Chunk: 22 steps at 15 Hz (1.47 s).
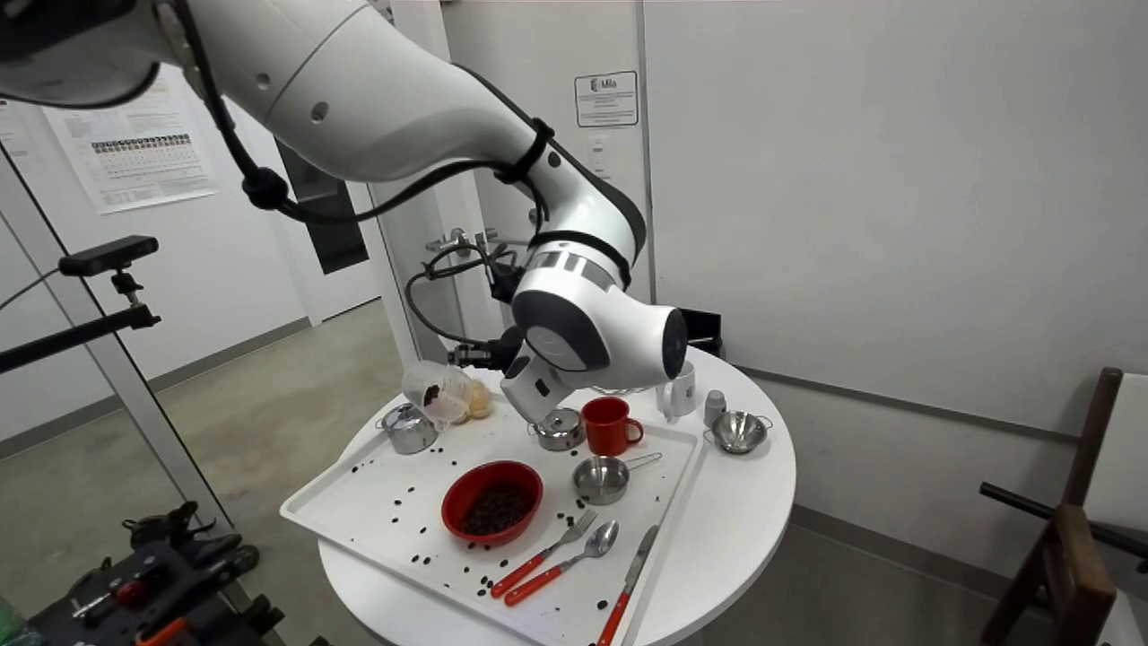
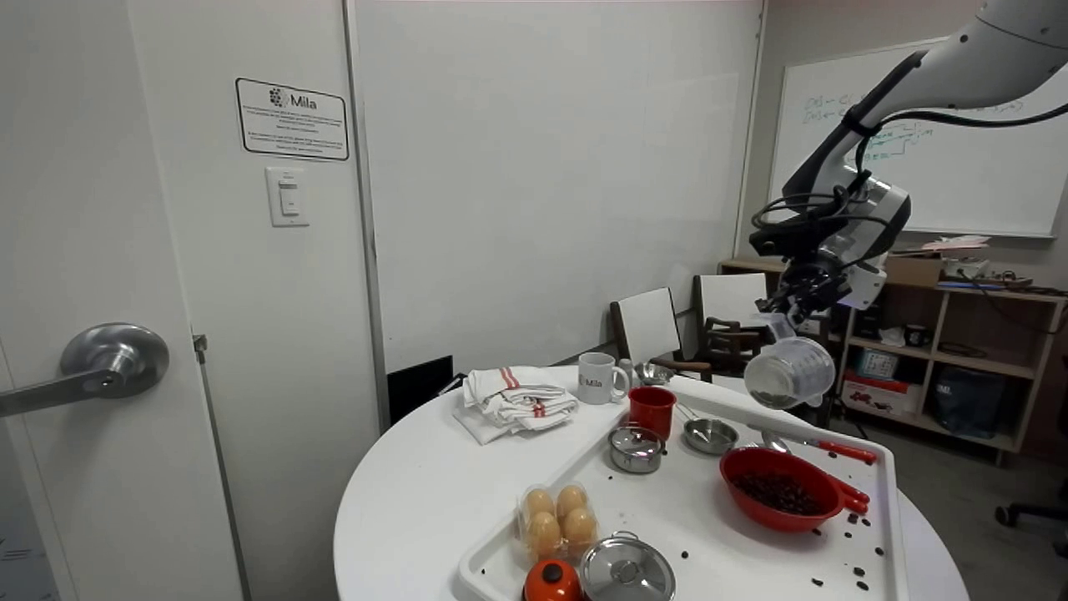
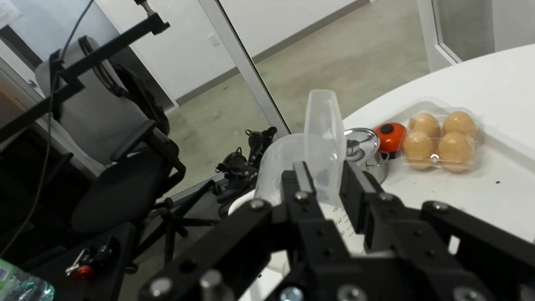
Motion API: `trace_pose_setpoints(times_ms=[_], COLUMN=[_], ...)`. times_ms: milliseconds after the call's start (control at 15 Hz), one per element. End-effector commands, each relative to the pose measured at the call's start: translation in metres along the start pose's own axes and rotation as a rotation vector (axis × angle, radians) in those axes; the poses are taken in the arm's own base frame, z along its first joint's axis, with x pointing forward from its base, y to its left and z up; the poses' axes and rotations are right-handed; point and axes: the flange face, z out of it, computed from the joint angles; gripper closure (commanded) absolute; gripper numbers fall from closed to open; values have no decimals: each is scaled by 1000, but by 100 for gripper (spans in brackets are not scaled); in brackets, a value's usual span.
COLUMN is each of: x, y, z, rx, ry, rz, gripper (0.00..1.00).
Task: Pour the things in the jug into the red bowl
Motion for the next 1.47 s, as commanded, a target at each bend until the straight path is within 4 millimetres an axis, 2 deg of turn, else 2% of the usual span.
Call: trace_pose_setpoints(times_ms=[0,1400], x=[4,11], y=[-10,-17], z=[3,-9], rx=[-78,-220], ry=[-85,-339], rz=[-22,-118], gripper=[91,91])
